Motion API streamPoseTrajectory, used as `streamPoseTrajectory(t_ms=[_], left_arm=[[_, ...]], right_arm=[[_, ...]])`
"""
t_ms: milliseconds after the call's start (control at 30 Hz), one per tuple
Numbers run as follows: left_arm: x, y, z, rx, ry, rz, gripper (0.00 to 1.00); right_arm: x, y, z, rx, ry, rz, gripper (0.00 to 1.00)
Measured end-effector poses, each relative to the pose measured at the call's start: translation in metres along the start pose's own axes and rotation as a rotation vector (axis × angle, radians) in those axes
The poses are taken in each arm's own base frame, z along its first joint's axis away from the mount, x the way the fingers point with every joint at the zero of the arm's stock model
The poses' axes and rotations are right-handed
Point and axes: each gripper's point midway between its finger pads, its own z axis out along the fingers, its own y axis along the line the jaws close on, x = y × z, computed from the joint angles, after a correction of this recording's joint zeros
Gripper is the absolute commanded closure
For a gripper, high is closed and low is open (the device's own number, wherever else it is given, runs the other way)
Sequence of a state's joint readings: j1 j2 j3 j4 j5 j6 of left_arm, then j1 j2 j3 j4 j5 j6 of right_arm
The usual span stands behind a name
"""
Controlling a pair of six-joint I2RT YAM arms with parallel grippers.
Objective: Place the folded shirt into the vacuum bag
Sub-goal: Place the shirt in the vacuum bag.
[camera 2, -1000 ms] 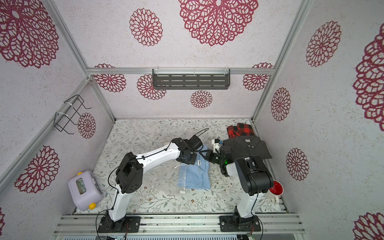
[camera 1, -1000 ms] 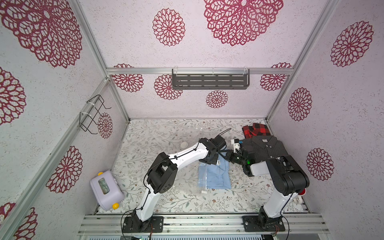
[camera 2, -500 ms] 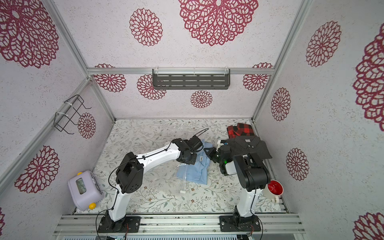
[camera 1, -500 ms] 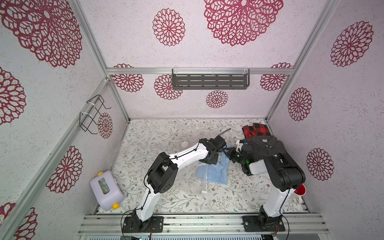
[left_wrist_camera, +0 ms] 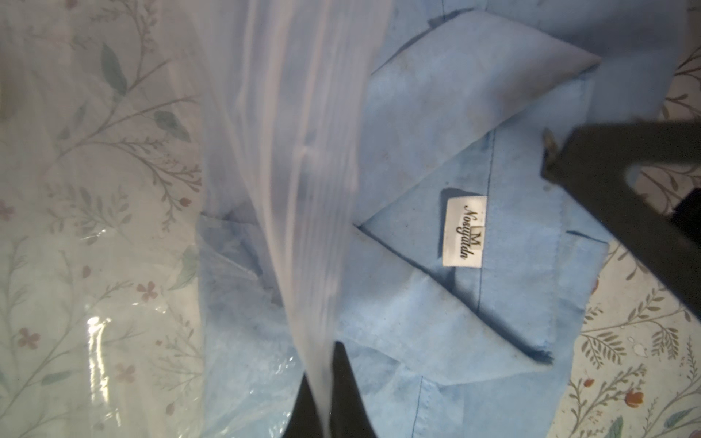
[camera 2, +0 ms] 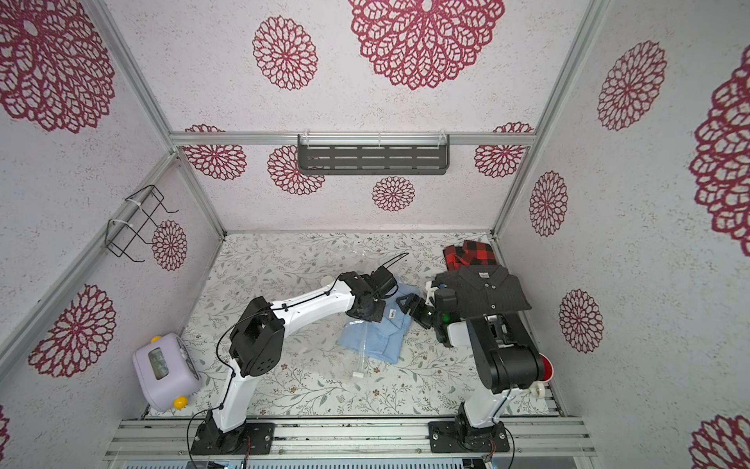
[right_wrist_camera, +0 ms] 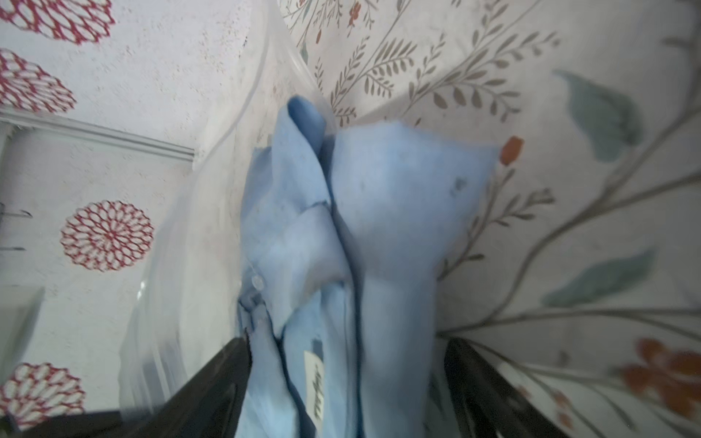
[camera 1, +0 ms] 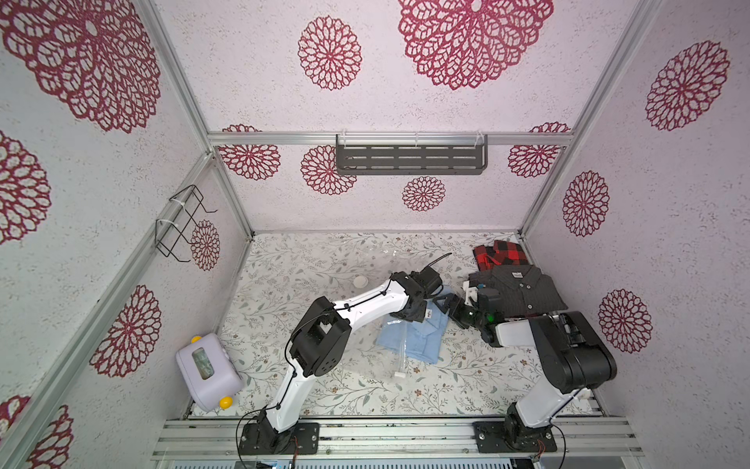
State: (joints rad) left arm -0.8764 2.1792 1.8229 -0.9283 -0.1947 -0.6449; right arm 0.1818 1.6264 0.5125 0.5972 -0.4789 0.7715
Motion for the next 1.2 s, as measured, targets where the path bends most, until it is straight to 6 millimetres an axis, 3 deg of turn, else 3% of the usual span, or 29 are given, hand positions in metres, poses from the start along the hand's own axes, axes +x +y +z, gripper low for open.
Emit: streamPoseTrajectory(t_ms=[200,333,400,533,600,700,900,1033,1067,1200], left_arm=[[-0.008,-0.003,-0.004,0.011,-0.021,-0.006,1.00],[-0.008,-0.003,-0.003,0.012,-0.020,-0.006,1.00],[-0.008,-0.003,-0.002,0.012,-0.017,-0.006,1.00],[-0.007,-0.004,0.001,0.012,-0.014,-0.006,1.00],[-0.007,-0.004,0.001,0.012,-0.014,-0.006,1.00],[-0.007,-0.004,0.001,0.013,-0.015,-0.006,1.00],[-0.009,-0.007,0.001,0.024,-0.019,-0.010,1.00],[-0.011,-0.010,-0.001,0.041,-0.025,-0.013,1.00],[-0.011,-0.010,-0.002,0.044,-0.027,-0.014,1.00],[-0.014,-0.011,-0.006,0.053,-0.039,-0.017,1.00]], right_arm=[[0.028,-0.006,-0.023,-0.020,0.027,-0.064,0.13],[0.046,-0.001,-0.026,-0.075,0.056,-0.083,0.23],[0.061,0.005,-0.024,-0.105,0.093,-0.089,0.36],[0.087,0.010,-0.018,-0.145,0.171,-0.063,0.74],[0.098,0.011,-0.017,-0.168,0.210,-0.013,0.83],[0.100,0.025,-0.018,-0.231,0.228,0.032,0.89],[0.099,0.057,-0.012,-0.313,0.240,0.011,0.89],[0.109,0.060,-0.004,-0.322,0.273,0.006,0.90],[0.112,0.057,-0.002,-0.314,0.282,0.010,0.87],[0.118,0.047,-0.004,-0.269,0.298,0.002,0.50]])
